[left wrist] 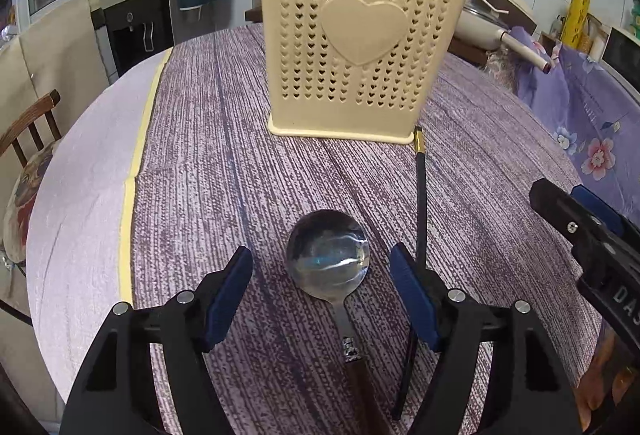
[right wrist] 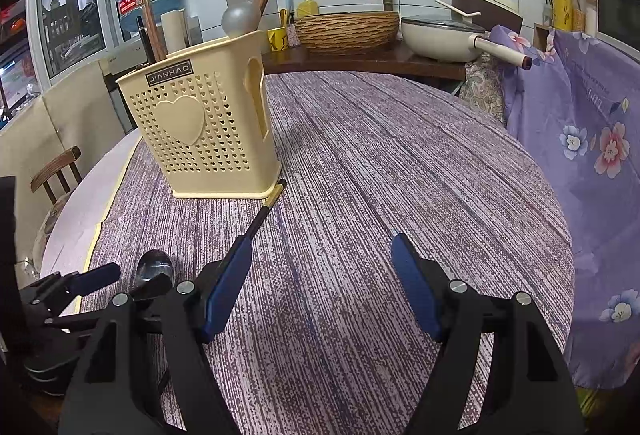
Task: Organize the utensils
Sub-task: 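Move both open tools down to the metal spoon and black-handled chopstick, then close the left tool on the metal spoon while the right tool grips the black chopstick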
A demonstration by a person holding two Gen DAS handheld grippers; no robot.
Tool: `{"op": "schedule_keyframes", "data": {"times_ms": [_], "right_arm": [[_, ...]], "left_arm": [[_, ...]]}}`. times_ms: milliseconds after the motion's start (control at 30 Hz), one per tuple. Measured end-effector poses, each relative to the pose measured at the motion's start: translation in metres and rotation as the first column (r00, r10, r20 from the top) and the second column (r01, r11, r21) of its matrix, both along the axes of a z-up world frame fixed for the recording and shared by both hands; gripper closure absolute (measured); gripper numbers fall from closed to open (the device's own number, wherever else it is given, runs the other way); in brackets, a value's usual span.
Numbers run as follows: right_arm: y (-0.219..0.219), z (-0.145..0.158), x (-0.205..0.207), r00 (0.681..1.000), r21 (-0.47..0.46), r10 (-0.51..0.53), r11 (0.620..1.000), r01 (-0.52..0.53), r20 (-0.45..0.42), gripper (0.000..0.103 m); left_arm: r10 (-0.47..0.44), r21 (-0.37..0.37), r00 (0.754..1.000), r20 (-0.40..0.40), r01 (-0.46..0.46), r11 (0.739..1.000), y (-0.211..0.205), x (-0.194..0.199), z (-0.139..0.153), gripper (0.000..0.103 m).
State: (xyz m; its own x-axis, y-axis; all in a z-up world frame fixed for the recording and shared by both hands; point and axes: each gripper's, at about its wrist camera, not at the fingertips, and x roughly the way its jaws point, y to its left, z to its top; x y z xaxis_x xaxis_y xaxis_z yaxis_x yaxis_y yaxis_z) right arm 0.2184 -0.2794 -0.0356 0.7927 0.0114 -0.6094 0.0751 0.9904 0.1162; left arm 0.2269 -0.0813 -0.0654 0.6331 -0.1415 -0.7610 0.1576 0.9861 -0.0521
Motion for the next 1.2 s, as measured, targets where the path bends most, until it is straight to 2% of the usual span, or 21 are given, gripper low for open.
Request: {"op": "schedule_keyframes", "data": {"times_ms": [133, 267, 367, 533, 633, 767, 900, 1200], "right_arm": [[0.001, 0.000, -0.002, 1.000, -0.003, 0.004, 1.000, -0.004, 0.000, 0.031], [0.001, -0.002, 0.000, 1.000, 0.000, 0.007, 1.000, -0.007, -0.007, 0.031], [0.003, -0.003, 0.001, 1.000, -0.006, 0.009, 1.000, -0.009, -0.014, 0.031], [0.007, -0.005, 0.004, 0.999, -0.001, 0.013, 1.000, -0.013, -0.030, 0.031], [0.005, -0.008, 0.010, 0.998, 0.039, 0.024, 0.999, -0.022, -0.059, 0.031], [0.006, -0.011, 0.021, 0.994, 0.074, 0.033, 0.997, -0.026, -0.100, 0.031], [0.016, -0.014, 0.035, 0.989, 0.095, 0.057, 0.995, -0.044, -0.138, 0.031], [0.052, -0.029, 0.067, 0.974, 0.056, 0.080, 0.996, -0.070, -0.211, 0.040]], "left_arm": [[0.008, 0.029, 1.000, -0.027, -0.007, 1.000, -0.009, 0.005, -0.007, 0.044], [0.016, 0.072, 1.000, -0.023, -0.014, 0.997, -0.016, 0.007, -0.008, 0.048], [0.025, 0.096, 0.999, -0.021, -0.023, 0.995, -0.019, 0.008, -0.008, 0.056], [0.012, 0.088, 1.000, -0.023, -0.010, 0.996, -0.019, 0.008, -0.008, 0.056], [-0.002, 0.085, 1.000, -0.026, 0.004, 0.996, -0.016, 0.008, -0.008, 0.056], [-0.004, 0.074, 0.999, -0.033, 0.007, 0.997, -0.002, 0.010, -0.007, 0.056], [0.001, 0.095, 0.999, -0.032, 0.002, 0.995, 0.014, 0.015, -0.008, 0.056], [0.014, 0.077, 0.999, -0.037, -0.011, 0.997, 0.036, 0.025, -0.007, 0.056]]}}
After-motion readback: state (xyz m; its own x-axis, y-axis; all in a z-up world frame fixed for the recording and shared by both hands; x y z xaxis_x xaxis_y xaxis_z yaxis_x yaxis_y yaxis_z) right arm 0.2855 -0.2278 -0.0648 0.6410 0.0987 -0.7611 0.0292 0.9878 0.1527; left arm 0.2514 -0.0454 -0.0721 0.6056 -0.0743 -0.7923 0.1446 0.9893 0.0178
